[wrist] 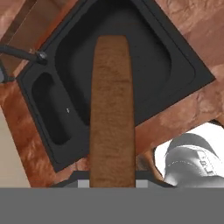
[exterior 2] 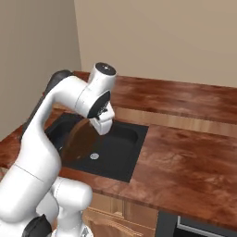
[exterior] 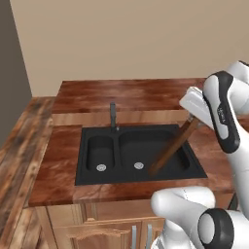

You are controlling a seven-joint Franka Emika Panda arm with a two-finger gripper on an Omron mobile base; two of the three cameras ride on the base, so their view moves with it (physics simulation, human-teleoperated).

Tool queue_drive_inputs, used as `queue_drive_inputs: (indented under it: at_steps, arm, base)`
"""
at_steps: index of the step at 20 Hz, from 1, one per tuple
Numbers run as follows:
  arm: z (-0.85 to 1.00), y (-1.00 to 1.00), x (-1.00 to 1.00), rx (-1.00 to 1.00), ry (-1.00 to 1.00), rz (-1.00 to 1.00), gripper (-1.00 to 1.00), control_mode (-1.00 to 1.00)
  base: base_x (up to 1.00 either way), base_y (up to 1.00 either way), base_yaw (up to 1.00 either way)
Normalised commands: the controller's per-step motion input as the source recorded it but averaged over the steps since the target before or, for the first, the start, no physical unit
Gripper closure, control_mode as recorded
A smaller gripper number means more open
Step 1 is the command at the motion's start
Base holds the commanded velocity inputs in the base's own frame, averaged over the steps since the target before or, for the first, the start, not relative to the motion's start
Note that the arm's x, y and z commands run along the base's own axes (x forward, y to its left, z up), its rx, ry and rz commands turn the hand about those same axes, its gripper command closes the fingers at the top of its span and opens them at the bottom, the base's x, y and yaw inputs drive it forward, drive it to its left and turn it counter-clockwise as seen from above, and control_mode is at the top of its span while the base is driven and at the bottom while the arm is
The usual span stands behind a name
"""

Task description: Move the cutting board and knife to the sink. Then move spray from the cabinet to the counter.

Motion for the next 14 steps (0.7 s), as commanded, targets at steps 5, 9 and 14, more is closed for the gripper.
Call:
queue_drive_inputs:
  at_steps: [5, 9, 14]
  arm:
    - [-0.40, -0.57, 0.01, 0.09, -0.06, 0.37, 1.00, -1.00]
    - [-0.32, -0.46, 0.05, 0.08, -0.08, 0.27, 1.00, -1.00]
    - [-0.15, -0.09, 0.22, 0.03, -0.11, 0.20, 1.00, -1.00]
  base:
    - [0.00, 0.00, 0.00]
    - [0.00, 0.00, 0.00]
    - [0.00, 0.00, 0.00]
